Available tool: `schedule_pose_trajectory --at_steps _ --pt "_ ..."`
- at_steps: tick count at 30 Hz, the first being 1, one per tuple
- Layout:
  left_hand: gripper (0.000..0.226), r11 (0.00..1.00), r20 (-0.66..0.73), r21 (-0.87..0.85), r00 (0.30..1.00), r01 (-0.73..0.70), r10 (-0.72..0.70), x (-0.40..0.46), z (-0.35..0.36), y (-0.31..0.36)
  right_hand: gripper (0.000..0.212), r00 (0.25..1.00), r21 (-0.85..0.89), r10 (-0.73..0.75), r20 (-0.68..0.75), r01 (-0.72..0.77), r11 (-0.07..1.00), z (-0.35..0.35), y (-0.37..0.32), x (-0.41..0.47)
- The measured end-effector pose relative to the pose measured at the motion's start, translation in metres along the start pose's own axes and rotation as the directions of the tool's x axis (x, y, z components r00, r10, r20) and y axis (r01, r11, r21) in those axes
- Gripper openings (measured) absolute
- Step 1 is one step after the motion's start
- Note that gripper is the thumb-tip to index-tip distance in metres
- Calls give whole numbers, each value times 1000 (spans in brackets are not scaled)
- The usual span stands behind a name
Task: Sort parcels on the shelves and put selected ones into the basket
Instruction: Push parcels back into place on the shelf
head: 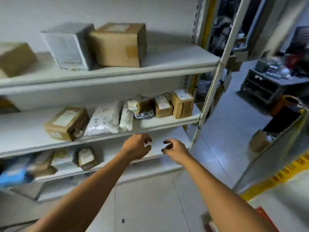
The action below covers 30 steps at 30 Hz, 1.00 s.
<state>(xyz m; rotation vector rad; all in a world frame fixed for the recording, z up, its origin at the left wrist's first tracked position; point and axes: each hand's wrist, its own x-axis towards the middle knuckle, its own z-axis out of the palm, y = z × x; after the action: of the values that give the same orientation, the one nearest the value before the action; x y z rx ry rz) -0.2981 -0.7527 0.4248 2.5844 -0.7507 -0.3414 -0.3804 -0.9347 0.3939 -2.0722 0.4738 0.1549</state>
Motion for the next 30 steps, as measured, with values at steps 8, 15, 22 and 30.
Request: schedule_pose_trajectory --at_steps 8,15,22,30 --pt "23 983 -441 -66 879 169 -181 -14 -148 -40 30 914 -76 -399 68 404 912 3 -175 62" --pt "21 995 -685 -23 723 98 -87 -15 -294 -17 32 690 -93 -724 0 721 687 -29 -340 55" --pt "35 991 -823 113 552 -69 132 4 -398 22 29 458 -117 -845 -277 857 502 -74 -428 46" --pt "75 984 -900 121 404 -129 163 70 -506 78 60 227 -298 -800 -556 844 446 -172 -515 88"
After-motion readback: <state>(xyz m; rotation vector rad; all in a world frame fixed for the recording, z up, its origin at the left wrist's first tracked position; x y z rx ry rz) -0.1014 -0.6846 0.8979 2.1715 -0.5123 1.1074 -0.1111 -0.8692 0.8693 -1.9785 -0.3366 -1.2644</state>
